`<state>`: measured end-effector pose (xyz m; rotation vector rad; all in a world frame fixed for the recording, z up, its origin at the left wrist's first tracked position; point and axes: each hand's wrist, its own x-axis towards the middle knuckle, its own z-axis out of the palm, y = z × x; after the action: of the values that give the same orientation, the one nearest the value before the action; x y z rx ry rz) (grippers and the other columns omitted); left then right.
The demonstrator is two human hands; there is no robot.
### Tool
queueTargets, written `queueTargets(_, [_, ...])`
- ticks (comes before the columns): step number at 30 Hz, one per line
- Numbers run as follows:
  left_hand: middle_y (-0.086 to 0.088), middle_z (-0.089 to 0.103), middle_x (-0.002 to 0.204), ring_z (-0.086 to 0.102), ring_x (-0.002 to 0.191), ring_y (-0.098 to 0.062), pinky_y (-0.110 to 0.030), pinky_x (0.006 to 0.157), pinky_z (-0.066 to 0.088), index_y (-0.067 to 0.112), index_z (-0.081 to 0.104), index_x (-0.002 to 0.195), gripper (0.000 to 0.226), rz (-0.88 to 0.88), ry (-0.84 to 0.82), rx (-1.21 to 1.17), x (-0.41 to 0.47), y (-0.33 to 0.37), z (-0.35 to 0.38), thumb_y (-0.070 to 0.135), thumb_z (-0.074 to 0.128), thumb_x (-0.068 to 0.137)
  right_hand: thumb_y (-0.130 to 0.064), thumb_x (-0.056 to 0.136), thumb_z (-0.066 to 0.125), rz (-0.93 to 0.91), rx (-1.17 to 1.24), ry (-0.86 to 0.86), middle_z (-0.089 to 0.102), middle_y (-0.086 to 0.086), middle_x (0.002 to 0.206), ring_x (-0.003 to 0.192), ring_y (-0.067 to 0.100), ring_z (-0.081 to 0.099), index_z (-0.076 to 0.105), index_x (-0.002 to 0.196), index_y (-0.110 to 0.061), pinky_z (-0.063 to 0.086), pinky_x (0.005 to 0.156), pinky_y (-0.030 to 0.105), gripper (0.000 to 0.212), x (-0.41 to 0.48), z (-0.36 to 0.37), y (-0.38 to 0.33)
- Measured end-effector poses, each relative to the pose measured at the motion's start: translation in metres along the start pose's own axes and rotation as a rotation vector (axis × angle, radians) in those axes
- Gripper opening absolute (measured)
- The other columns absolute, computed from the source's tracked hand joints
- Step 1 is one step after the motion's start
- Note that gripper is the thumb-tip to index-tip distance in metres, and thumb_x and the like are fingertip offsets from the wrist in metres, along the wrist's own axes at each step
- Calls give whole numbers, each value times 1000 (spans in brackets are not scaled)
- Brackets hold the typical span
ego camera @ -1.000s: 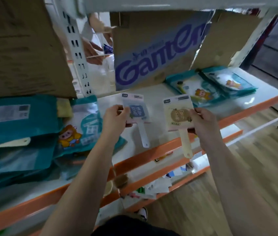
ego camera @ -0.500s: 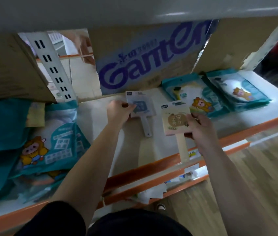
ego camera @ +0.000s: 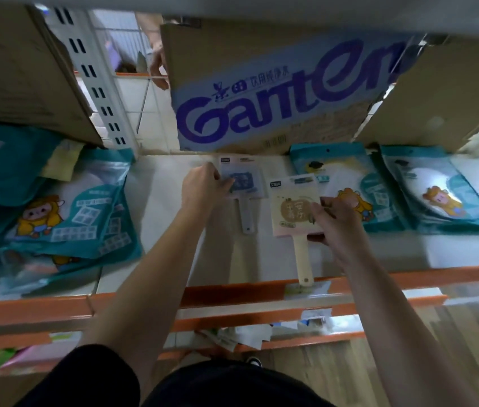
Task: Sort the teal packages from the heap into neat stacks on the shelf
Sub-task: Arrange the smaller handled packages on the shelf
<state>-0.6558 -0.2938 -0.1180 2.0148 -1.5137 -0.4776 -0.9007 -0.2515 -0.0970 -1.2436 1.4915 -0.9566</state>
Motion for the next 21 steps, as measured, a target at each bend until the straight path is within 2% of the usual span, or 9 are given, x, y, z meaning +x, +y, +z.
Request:
queueTargets(3, [-8,64,113,56,89,-17,-28,79,48,11,61,114,36,68,27,120,-17,-8,-7,41,58,94,-19,95,58,34,36,-44,72,6,95,81,17,71,64,109,-9,58,63,32,18,13,6,-6])
queueTargets(6, [-5,59,127,50,113,-24,-35,94,41,17,59,124,38,133,-14,403,-40,-22,-21,42,50,97,-17,93,62,69,66,-134,71,4,97,80,15,72,62,105,-12,58,64,31,13,27,23,-16])
queueTargets(8, [-2,53,136,43,124,-26,-39,102,36,21,57,126,39,177,-67,522,-54,-31,-27,45,47,96,-17,91,65,123,108,-187,70,5,102,86,17,71,60,111,-12,59,67,33,21,37,38,-23])
queueTargets(12, [-1,47,142,38,132,-22,-39,109,30,21,52,130,45,190,-80,504,-73,-45,-29,50,39,98,-13,90,65,142,140,-190,68,4,103,88,18,69,58,111,-12,61,69,34,22,56,68,-38])
queueTargets(16, [-2,47,142,38,132,-22,-38,111,29,21,49,134,49,186,-65,541,-75,-44,-28,51,34,99,-8,90,65,94,151,-162,69,5,104,85,17,70,61,111,-9,60,59,34,21,69,86,-46])
queueTargets(19, [-3,47,141,39,132,-22,-37,111,28,20,48,134,49,176,-63,550,-75,-43,-27,51,34,99,-11,88,68,41,25,-129,69,8,106,81,16,69,63,100,-10,60,58,36,14,77,93,-46])
queueTargets(21, [-2,49,138,40,129,-21,-36,110,29,19,49,132,48,175,-54,543,-76,-42,-27,51,34,98,-18,85,73,-9,-138,-82,67,5,102,81,15,66,64,103,-10,60,64,35,21,79,94,-45])
